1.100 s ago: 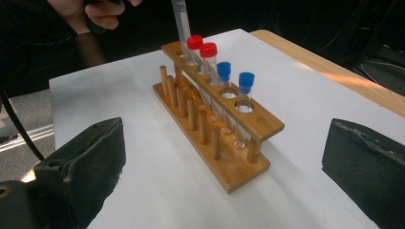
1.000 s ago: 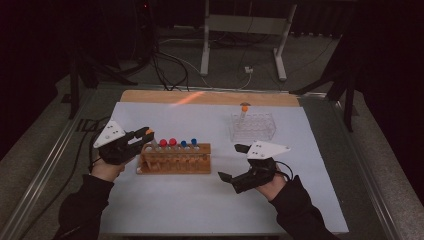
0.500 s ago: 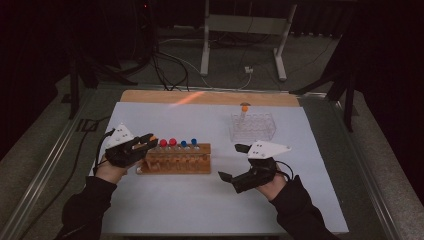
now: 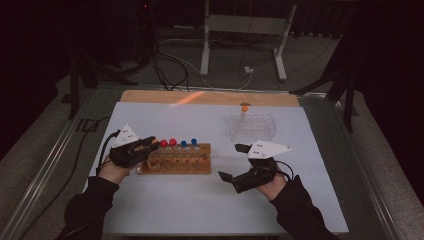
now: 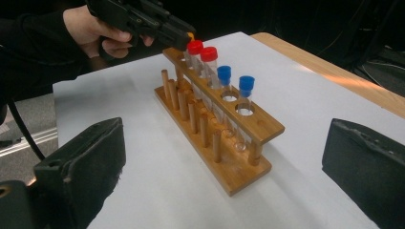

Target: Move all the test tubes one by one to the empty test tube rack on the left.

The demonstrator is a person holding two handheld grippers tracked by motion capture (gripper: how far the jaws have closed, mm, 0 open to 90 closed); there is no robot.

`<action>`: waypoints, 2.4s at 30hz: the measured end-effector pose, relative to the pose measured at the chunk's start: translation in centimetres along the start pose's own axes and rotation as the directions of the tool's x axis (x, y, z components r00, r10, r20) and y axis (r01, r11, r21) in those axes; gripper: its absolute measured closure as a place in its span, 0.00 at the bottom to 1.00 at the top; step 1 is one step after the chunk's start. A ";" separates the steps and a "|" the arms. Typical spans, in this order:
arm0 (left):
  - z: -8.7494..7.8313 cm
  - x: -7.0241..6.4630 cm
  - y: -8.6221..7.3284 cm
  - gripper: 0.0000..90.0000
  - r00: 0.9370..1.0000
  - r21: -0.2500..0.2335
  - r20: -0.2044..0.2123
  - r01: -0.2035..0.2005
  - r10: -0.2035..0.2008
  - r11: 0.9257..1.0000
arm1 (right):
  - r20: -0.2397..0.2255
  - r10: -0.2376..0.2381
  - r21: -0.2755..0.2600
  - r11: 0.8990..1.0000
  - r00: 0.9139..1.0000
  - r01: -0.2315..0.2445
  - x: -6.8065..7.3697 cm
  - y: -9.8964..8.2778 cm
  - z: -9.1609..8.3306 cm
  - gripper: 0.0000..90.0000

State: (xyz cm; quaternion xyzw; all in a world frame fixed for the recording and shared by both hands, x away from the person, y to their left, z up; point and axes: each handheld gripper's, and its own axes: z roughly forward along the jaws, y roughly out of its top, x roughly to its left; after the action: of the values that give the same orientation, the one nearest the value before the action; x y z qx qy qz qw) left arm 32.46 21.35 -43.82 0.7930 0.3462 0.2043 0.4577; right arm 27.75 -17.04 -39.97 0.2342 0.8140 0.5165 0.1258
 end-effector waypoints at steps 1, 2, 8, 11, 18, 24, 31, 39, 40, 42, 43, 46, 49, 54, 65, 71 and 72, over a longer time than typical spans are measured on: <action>0.1 0.0 0.0 0.79 1.000 0.005 0.003 -0.001 0.001 1.000 | 0.000 0.000 0.000 1.000 1.000 0.000 0.0 0.0 0.0 0.01; 0.2 0.0 -0.1 0.79 1.000 0.009 0.003 0.003 -0.003 1.000 | 0.000 0.000 -0.001 1.000 1.000 0.000 0.0 0.0 0.0 0.01; 0.3 0.3 -0.2 0.79 1.000 0.018 0.011 0.019 -0.020 1.000 | 0.004 0.002 -0.003 1.000 1.000 -0.002 -0.1 0.1 -0.2 0.01; 0.3 0.3 -0.2 0.78 1.000 0.018 0.019 0.025 -0.025 1.000 | 0.005 0.002 -0.004 1.000 1.000 -0.002 -0.2 0.1 -0.2 0.01; -0.7 0.5 0.3 0.52 0.998 -0.021 0.055 0.027 -0.026 0.999 | 0.008 0.017 -0.019 1.000 1.000 -0.017 -0.4 0.1 -0.4 0.01; -2.1 0.3 0.8 0.18 0.993 -0.099 0.120 0.021 -0.009 0.995 | 0.060 -0.013 -0.036 0.999 0.998 0.015 -1.1 0.3 -0.9 0.01; -3.0 -0.5 1.6 0.02 0.986 -0.163 0.163 -0.001 0.028 0.987 | 0.126 -0.061 -0.060 0.996 0.990 0.069 -2.9 0.6 -1.3 0.01; -3.4 -1.1 1.9 0.02 0.984 -0.190 0.167 -0.022 0.055 0.982 | 0.192 0.000 -0.065 0.998 0.981 0.013 -6.9 1.3 -1.0 0.01; -3.4 -1.1 1.9 0.02 0.985 -0.191 0.165 -0.025 0.057 0.981 | 0.206 0.011 -0.063 0.998 0.979 0.002 -7.5 1.3 -0.8 0.01; -3.5 -1.1 2.0 0.01 0.985 -0.195 0.164 -0.022 0.055 0.981 | 0.231 0.037 -0.061 0.998 0.972 -0.023 -8.8 1.2 -0.3 0.01; -3.5 -1.1 2.0 0.01 0.985 -0.196 0.161 -0.023 0.056 0.980 | 0.241 0.052 -0.061 0.997 0.969 -0.038 -9.5 1.1 0.0 0.01; -3.6 -1.2 2.0 0.01 0.985 -0.198 0.159 -0.029 0.061 0.980 | 0.273 0.085 -0.033 0.996 0.958 -0.079 -11.4 0.7 1.1 0.01; -3.7 -1.4 2.1 0.01 0.985 -0.199 0.159 -0.036 0.068 0.979 | 0.290 0.134 -0.028 0.991 0.947 -0.132 -13.2 0.1 2.3 0.01; -3.8 -1.5 2.3 0.01 0.985 -0.208 0.153 -0.042 0.075 0.977 | 0.351 0.204 -0.004 0.976 0.914 -0.217 -15.2 -0.9 4.3 0.10; -3.8 -1.5 2.2 0.01 0.984 -0.199 0.161 -0.047 0.080 0.979 | 0.459 0.163 0.092 0.969 0.874 -0.229 -17.7 -1.9 7.1 0.56; -3.8 -1.5 2.2 0.01 0.983 -0.199 0.163 -0.046 0.080 0.979 | 0.466 0.172 0.121 0.959 0.868 -0.255 -18.6 -2.1 8.1 0.66; -3.8 -1.5 2.2 0.01 0.983 -0.197 0.162 -0.047 0.080 0.979 | 0.464 0.175 0.124 0.958 0.869 -0.259 -18.7 -2.1 8.3 0.67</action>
State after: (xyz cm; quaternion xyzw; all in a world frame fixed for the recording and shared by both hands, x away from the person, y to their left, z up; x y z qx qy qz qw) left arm 29.84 21.72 -40.03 0.7702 0.2591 0.1832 0.5532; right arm 46.99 -20.89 -46.16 0.4474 0.7752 0.3828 0.2289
